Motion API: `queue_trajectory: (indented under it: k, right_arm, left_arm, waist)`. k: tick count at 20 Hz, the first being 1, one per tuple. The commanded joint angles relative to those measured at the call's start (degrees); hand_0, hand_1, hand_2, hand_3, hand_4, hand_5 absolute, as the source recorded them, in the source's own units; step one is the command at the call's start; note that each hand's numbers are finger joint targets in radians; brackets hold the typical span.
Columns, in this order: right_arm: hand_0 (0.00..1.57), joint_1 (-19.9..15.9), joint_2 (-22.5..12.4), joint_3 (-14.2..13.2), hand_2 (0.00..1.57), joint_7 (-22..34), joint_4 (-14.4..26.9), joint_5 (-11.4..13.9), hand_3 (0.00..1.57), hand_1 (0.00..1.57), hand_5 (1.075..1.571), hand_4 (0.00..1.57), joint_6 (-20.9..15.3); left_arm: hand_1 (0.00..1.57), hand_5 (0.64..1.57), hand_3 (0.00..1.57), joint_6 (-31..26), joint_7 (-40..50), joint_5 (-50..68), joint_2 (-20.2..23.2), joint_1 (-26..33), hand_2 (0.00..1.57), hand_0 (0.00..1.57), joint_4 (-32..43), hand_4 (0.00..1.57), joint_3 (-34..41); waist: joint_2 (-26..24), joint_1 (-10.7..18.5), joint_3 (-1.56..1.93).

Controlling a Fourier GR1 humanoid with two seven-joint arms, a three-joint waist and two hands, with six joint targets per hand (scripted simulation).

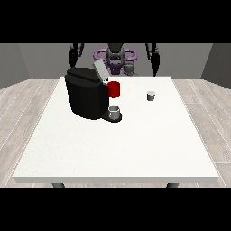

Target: Insert the coffee pod into the coffee machine and close the lid

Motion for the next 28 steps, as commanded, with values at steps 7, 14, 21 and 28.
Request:
queue_trajectory:
  k: [7, 14, 21, 28]
  right_arm:
    - [0.00, -1.0, -0.4, -3.1, 0.00, -1.4, 1.1, 7.1, 0.00, 0.00, 1.571, 0.00, -8.7]
    - [0.00, -5.0, 0.8, -0.9, 0.00, -1.0, 0.8, 9.8, 0.00, 0.00, 1.571, 0.00, -10.1]
    - [0.00, -7.2, 2.2, 1.3, 0.00, -7.3, 4.2, 9.9, 0.00, 0.00, 1.571, 0.00, -8.4]
    - [0.00, -10.6, 4.1, 2.9, 0.00, -1.8, 3.9, 11.4, 0.00, 0.00, 1.571, 0.00, -9.9]
  left_arm:
    - [0.00, 1.571, 0.00, -13.4, -12.8, -5.3, 12.6, 4.8, 0.00, 0.00, -1.2, 0.00, -3.7]
    - [0.00, 1.571, 0.00, -13.9, -11.4, -9.1, 19.5, -3.9, 0.00, 0.00, 4.4, 0.00, 2.2]
    - [0.00, 1.571, 0.00, -15.1, -9.0, -11.8, 21.9, -14.0, 0.00, 0.00, 13.2, 0.00, 4.2]
    - [0.00, 1.571, 0.00, -15.2, -6.8, -19.3, 22.7, -17.9, 0.00, 0.00, 21.8, 0.00, 1.3]
  waist:
    - [-2.9, 2.6, 1.62]
    - [1.8, -1.6, 1.66]
    - [9.0, -6.3, 1.67]
    - [10.3, -7.8, 1.66]
